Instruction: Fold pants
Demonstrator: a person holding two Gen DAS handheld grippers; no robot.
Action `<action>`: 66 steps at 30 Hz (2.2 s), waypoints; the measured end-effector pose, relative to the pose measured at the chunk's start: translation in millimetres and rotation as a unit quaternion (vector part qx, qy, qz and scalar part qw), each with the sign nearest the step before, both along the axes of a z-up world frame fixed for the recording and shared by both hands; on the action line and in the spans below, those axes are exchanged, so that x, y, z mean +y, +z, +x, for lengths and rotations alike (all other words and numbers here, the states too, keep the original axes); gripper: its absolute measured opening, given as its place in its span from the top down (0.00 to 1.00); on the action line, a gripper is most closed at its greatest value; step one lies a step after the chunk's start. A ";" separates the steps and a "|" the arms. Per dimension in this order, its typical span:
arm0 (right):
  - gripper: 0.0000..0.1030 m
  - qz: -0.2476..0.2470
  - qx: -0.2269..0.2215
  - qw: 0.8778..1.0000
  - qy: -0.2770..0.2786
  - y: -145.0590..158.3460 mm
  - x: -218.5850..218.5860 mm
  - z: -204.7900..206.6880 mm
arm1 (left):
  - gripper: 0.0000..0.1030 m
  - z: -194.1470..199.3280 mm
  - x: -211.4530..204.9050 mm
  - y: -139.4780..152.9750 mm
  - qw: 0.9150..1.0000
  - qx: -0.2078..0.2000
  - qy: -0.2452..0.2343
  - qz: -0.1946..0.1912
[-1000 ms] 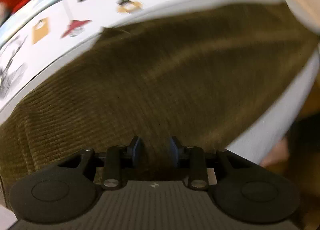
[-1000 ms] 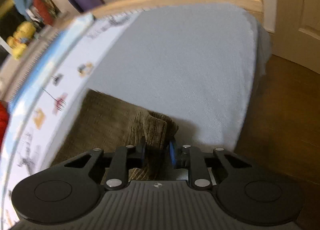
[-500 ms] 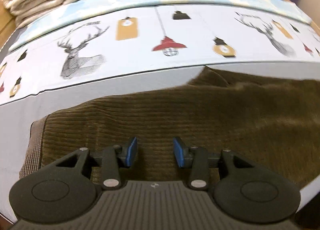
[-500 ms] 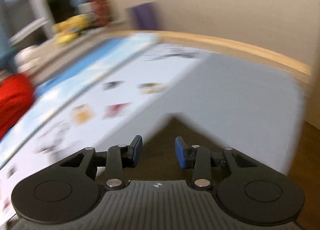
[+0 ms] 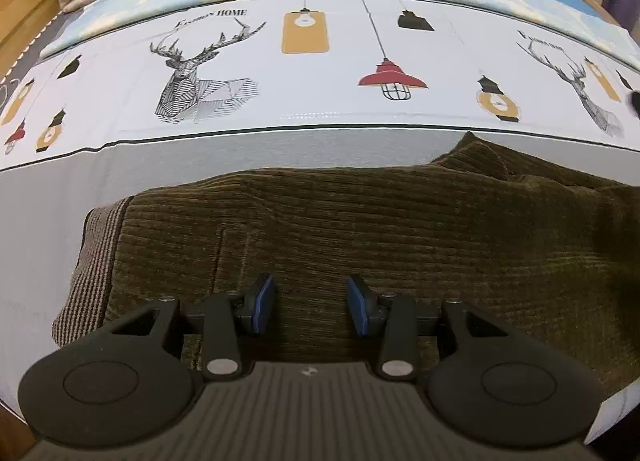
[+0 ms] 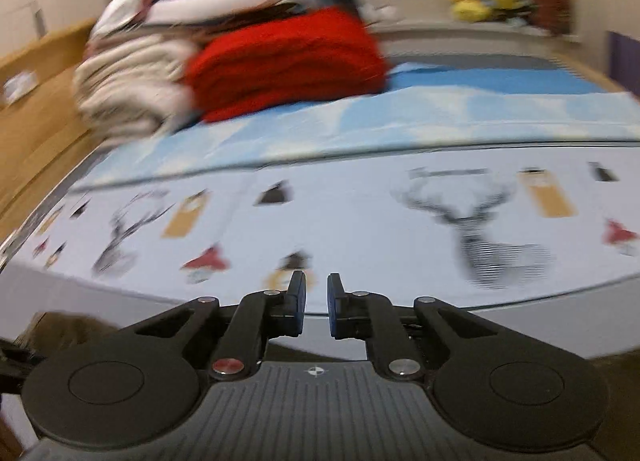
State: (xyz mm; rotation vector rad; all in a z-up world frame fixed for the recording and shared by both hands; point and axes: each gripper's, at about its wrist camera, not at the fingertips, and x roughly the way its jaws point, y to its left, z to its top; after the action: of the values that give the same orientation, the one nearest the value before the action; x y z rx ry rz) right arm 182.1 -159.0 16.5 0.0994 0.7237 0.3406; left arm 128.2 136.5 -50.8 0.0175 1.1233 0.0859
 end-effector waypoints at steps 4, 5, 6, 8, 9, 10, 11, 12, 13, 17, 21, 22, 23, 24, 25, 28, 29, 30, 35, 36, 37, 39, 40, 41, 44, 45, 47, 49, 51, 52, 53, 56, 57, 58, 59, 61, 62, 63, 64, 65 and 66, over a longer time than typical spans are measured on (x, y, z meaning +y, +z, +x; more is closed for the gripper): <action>0.86 0.022 0.060 0.997 0.048 -19.8 42.5 21.5 | 0.57 -0.1 0.8 -0.7 1.000 0.002 -0.001 0.003; 0.85 0.024 0.070 0.996 0.054 -24.6 48.5 24.9 | 0.57 -0.2 1.3 -1.0 1.000 0.003 -0.002 0.005; 0.79 0.025 0.079 0.995 0.059 -29.0 54.7 28.5 | 0.57 -0.2 2.2 -1.8 1.000 0.004 -0.002 0.008; 0.67 0.028 0.100 0.992 0.068 -39.3 63.6 36.5 | 0.57 -0.4 4.2 -3.0 1.000 0.007 0.000 0.011; 0.64 0.030 0.107 0.991 0.069 -44.0 67.1 38.5 | 0.57 -0.6 5.4 -3.3 1.000 0.008 0.001 0.011; 0.64 0.033 0.117 0.990 0.073 -48.9 72.0 43.2 | 0.57 -0.7 6.3 -3.4 1.000 0.008 0.002 0.011; 0.64 0.039 0.128 0.988 0.077 -54.0 75.2 49.9 | 0.57 -0.8 7.3 -3.5 1.000 0.008 0.003 0.010; 0.63 0.046 0.138 0.986 0.082 -58.8 76.6 53.8 | 0.57 -0.9 8.4 -3.5 1.000 0.009 0.003 0.010; 0.62 0.056 0.155 0.982 0.091 -64.7 80.6 58.6 | 0.57 -0.9 9.2 -3.6 1.000 0.009 0.003 0.011; 0.58 0.068 0.208 0.968 0.124 -90.2 100.2 72.5 | 0.57 -0.4 11.9 -3.9 1.000 0.010 0.006 0.012; 0.90 0.061 0.197 0.966 0.153 -92.6 113.2 80.3 | 0.57 0.8 12.8 -5.2 1.000 0.011 0.005 0.011; 0.90 0.070 0.186 0.968 0.155 -88.2 114.7 82.9 | 0.57 1.0 12.2 -5.7 1.000 0.011 0.004 0.012; 0.90 0.079 0.170 0.970 0.155 -82.4 115.8 85.2 | 0.57 1.3 11.5 -6.0 1.000 0.012 0.003 0.012; 0.91 0.084 0.160 0.971 0.157 -79.5 117.1 87.1 | 0.57 1.6 11.3 -6.4 1.000 0.012 0.002 0.013; 0.91 0.081 0.152 0.972 0.158 -77.6 118.6 88.0 | 0.57 1.9 11.4 -6.8 1.000 0.012 0.001 0.014; 0.91 0.046 0.140 0.977 0.153 -82.1 125.9 87.6 | 0.57 3.5 13.6 -7.6 1.000 0.013 0.004 0.014; 0.91 0.033 0.136 0.979 0.150 -84.0 128.3 87.6 | 0.57 3.9 14.2 -7.5 1.000 0.013 0.006 0.014; 0.90 0.013 0.124 0.982 0.143 -85.1 131.4 86.3 | 0.57 3.9 14.9 -7.3 1.000 0.013 0.006 0.013; 0.89 -0.024 0.052 0.998 0.024 -64.4 109.2 92.3 | 0.57 3.8 16.7 -5.9 1.000 0.012 0.007 0.010; 0.89 -0.015 0.047 0.999 0.020 -59.1 102.8 92.1 | 0.57 3.9 17.1 -5.4 1.000 0.011 0.007 0.009; 0.88 -0.004 0.039 0.999 0.027 -49.7 95.8 89.1 | 0.57 4.0 17.5 -5.0 1.000 0.010 0.008 0.008; 0.86 0.020 0.037 0.997 0.062 -38.8 88.0 81.6 | 0.57 4.7 17.6 -3.5 1.000 0.007 0.011 0.005; 0.86 0.039 0.044 0.993 0.100 -33.9 84.9 75.0 | 0.57 4.8 17.8 -3.0 1.000 0.006 0.012 0.004; 0.86 0.054 0.055 0.987 0.141 -32.1 84.2 68.0 | 0.57 4.3 17.5 -2.3 1.000 0.005 0.013 0.003; 0.86 0.054 0.104 0.958 0.262 -36.9 87.6 46.4 | 0.57 2.8 13.4 -0.3 1.000 0.001 0.011 0.001; 0.86 0.033 0.110 0.950 0.290 -41.1 89.8 38.2 | 0.57 2.0 11.7 0.1 1.000 0.001 0.008 0.001; 0.86 -0.015 0.128 0.939 0.318 -52.5 92.3 26.7 | 0.57 0.9 8.1 0.0 1.000 0.001 0.004 0.002; 0.86 -0.063 0.141 0.937 0.313 -66.0 88.8 22.8 | 0.57 0.6 6.3 -0.4 1.000 0.001 0.002 0.005; 0.90 -0.144 0.138 0.941 0.273 -82.7 83.0 28.4 | 0.57 0.9 5.6 -0.5 1.000 0.000 0.002 0.005; 1.00 -0.168 0.142 0.944 0.245 -89.5 75.0 34.1 | 0.57 1.0 5.3 0.0 1.000 -0.001 0.002 0.004; 1.00 -0.155 0.149 0.949 0.231 -90.9 67.0 38.8 | 0.57 1.2 5.6 0.1 1.000 -0.003 0.001 0.004; 1.00 -0.115 0.166 0.957 0.207 -83.9 43.9 43.4 | 0.57 1.2 5.9 -0.5 1.000 -0.002 0.001 0.006; 1.00 -0.118 0.166 0.957 0.208 -82.8 39.6 41.5 | 0.57 1.3 6.0 -0.6 1.000 -0.002 0.001 0.006; 1.00 -0.127 0.168 0.955 0.209 -82.9 32.4 37.1 | 0.57 1.3 6.6 -0.3 1.000 -0.003 0.002 0.006; 1.00 -0.138 0.169 0.954 0.207 -83.8 25.7 30.3 | 0.57 0.9 6.7 0.4 1.000 -0.005 0.004 0.006; 1.00 -0.147 0.174 0.955 0.193 -83.0 4.5 22.7 | 0.57 0.0 7.2 2.8 1.000 -0.011 0.010 0.002; 1.00 -0.145 0.175 0.956 0.183 -81.3 -1.8 20.8 | 0.57 -0.7 7.0 4.0 1.000 -0.013 0.012 -0.001; 1.00 -0.145 0.179 0.959 0.167 -79.4 -15.8 20.4 | 0.57 -2.2 5.8 5.3 1.000 -0.016 0.012 -0.004; 1.00 -0.149 0.183 0.961 0.145 -77.7 -30.8 17.1 | 0.57 -3.3 4.2 6.2 1.000 -0.018 0.012 -0.005; 1.00 -0.152 0.188 0.962 0.128 -76.2 -43.1 13.3 | 0.57 -5.0 1.8 6.8 1.000 -0.019 0.009 -0.006; 1.00 -0.154 0.193 0.962 0.118 -75.0 -53.2 8.1 | 0.57 -7.0 -1.7 7.5 1.000 -0.019 0.006 -0.006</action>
State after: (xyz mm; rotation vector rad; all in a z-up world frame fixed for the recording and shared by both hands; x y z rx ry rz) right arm 190.2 -212.3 -58.4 -0.2237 1.1730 0.4369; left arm 121.2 134.8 -43.3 -0.0012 1.0858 0.0903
